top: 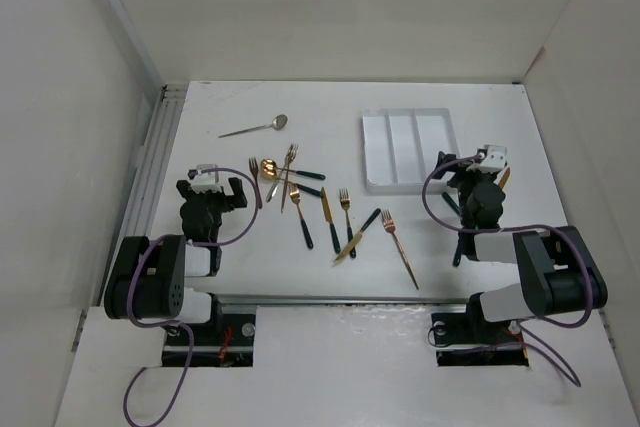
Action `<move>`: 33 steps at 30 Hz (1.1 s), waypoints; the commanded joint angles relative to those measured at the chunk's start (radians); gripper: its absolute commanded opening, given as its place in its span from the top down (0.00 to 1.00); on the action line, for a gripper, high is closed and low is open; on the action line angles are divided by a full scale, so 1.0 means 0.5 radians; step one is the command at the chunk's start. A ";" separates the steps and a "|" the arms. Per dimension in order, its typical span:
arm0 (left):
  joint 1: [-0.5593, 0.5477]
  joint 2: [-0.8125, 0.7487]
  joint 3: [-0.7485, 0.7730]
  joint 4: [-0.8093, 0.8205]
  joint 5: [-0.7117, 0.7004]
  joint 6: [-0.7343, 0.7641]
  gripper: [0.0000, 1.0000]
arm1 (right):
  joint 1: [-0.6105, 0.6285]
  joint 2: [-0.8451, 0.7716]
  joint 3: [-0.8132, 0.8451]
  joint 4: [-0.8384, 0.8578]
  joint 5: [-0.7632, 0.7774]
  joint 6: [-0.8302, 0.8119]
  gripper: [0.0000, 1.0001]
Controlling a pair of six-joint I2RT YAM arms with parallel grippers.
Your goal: Sort the eating utensils into containers
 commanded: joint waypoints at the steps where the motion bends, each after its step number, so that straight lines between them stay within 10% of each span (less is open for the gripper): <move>1: 0.013 -0.031 0.053 0.427 0.032 -0.023 0.00 | 0.018 -0.009 0.052 0.096 0.008 -0.008 0.00; 11: 0.013 -0.013 0.053 0.466 0.068 -0.004 0.00 | 0.060 -0.515 0.800 -1.280 -0.102 -0.207 0.00; 13: 0.084 -0.122 0.090 0.245 0.484 0.091 0.00 | 0.079 -0.537 1.030 -1.397 0.045 -0.271 0.00; 17: 0.038 -0.369 1.146 -1.476 0.729 0.440 0.00 | 0.131 -0.537 1.451 -1.686 0.431 -0.562 0.00; 21: 0.038 0.079 2.150 -2.428 0.495 0.865 0.00 | 0.263 -0.369 1.681 -1.736 0.695 -1.276 0.00; 25: 0.038 0.683 2.911 -3.125 0.430 1.158 0.00 | 0.263 -0.200 1.905 -1.833 0.871 -1.052 0.00; 33: -0.072 1.526 4.068 -3.825 0.703 1.670 0.12 | 0.242 -0.080 2.099 -2.517 -0.346 -0.797 0.00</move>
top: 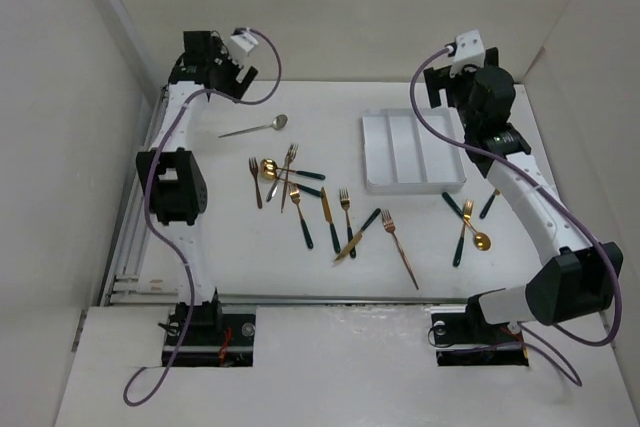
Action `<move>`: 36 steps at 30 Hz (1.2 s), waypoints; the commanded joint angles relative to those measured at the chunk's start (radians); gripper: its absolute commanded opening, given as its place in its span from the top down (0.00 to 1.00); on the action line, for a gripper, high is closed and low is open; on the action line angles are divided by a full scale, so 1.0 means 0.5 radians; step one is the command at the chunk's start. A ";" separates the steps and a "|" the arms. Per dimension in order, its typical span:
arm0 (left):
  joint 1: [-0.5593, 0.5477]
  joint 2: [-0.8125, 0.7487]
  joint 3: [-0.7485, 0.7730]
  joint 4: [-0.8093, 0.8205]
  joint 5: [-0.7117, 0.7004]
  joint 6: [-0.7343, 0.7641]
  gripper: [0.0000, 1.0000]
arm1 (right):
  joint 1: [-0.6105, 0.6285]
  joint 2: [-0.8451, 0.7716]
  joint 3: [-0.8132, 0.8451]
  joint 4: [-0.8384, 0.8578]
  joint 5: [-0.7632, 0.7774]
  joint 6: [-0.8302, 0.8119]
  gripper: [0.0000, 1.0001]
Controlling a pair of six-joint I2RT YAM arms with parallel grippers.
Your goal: Sort the eating utensils into containers
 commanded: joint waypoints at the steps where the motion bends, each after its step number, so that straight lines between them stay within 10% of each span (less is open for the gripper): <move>1: -0.073 0.229 0.304 -0.604 0.114 0.372 0.16 | 0.003 0.028 0.122 -0.304 -0.540 0.104 0.02; 22: -0.135 0.739 0.270 -0.506 0.019 0.606 0.16 | 0.003 0.261 0.315 -0.844 -1.228 0.251 0.02; 27: -0.156 0.827 0.289 -0.546 -0.036 0.578 0.34 | 0.021 0.261 0.315 -0.865 -1.228 0.270 0.02; 36: -0.156 0.889 0.347 -0.749 0.075 0.606 1.00 | 0.021 0.182 0.294 -0.865 -1.145 0.270 0.02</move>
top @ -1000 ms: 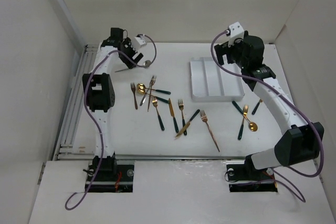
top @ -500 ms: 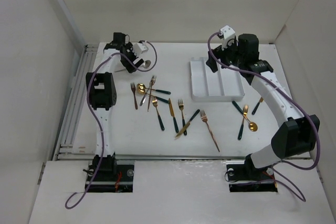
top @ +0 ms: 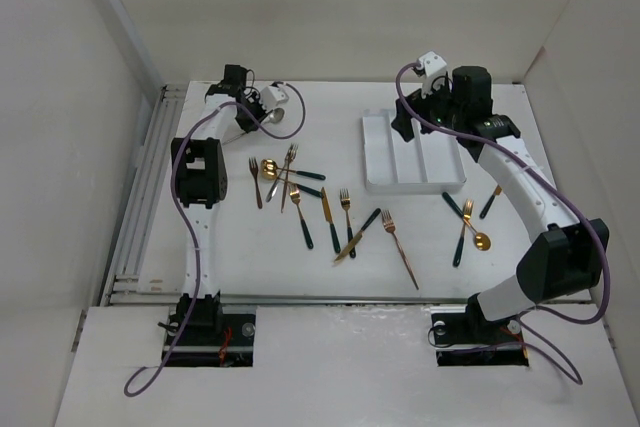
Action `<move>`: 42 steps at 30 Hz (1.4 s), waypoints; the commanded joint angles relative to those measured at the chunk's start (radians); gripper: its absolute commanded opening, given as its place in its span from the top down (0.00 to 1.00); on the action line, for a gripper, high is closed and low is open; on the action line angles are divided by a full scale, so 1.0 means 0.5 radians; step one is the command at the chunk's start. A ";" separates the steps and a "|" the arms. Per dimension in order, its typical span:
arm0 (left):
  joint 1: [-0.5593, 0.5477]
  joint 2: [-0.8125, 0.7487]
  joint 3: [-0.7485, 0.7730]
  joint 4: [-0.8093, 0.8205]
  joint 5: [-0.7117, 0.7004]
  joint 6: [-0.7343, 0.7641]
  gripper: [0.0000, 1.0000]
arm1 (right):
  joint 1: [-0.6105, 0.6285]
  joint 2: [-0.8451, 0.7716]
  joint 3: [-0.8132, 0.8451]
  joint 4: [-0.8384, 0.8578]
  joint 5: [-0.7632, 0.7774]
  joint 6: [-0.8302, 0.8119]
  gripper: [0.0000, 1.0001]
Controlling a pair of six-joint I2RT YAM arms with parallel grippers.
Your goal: Sort the eating utensils into containers
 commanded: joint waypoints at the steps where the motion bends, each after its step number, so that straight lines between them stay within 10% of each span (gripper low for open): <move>1: -0.002 0.070 0.024 -0.207 0.048 0.012 1.00 | 0.012 -0.101 0.055 0.047 0.048 0.012 0.02; 25: 0.062 -0.571 -0.224 0.633 0.216 -1.814 1.00 | 0.030 -0.533 -0.356 0.283 0.554 0.622 0.09; 42: -0.422 -0.970 -0.393 0.977 0.554 -2.587 1.00 | 0.067 -0.813 -0.574 0.182 0.962 1.236 0.10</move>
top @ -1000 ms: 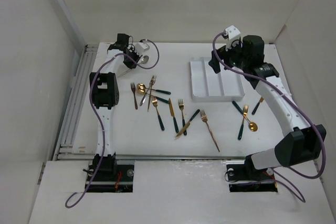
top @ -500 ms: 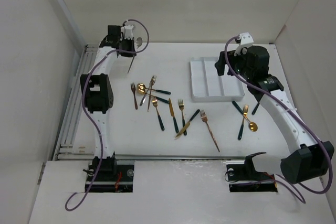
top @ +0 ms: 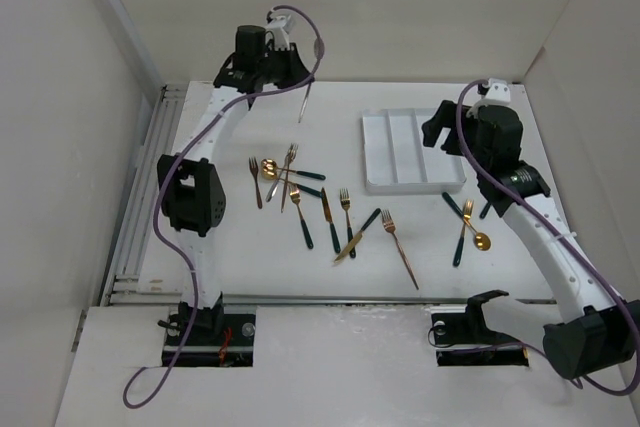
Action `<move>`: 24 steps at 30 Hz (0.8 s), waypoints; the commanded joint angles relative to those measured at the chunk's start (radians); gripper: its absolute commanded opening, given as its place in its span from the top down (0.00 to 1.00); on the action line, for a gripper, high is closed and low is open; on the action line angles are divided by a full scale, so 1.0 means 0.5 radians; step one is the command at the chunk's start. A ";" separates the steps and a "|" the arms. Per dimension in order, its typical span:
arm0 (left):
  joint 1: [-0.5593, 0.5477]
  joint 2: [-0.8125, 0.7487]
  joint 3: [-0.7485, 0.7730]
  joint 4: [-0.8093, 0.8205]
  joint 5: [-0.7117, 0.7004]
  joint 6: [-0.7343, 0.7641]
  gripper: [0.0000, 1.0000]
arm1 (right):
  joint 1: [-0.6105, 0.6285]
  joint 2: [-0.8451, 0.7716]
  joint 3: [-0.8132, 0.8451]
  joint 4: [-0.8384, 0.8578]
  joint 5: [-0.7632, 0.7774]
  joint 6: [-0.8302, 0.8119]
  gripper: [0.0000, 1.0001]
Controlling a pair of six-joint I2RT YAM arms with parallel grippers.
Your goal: Sort the eating utensils into containers
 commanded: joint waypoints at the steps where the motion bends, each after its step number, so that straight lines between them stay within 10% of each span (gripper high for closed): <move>1: -0.142 -0.140 -0.032 0.220 0.120 -0.228 1.00 | 0.015 -0.014 0.053 0.019 0.015 0.178 0.10; 19: -0.673 0.247 0.164 0.662 0.040 -0.798 1.00 | 0.015 -0.214 0.182 -0.496 0.235 0.268 0.06; 24: -0.692 0.265 0.164 0.683 0.092 -0.835 1.00 | -0.007 -0.100 0.204 -0.371 -0.324 0.090 0.08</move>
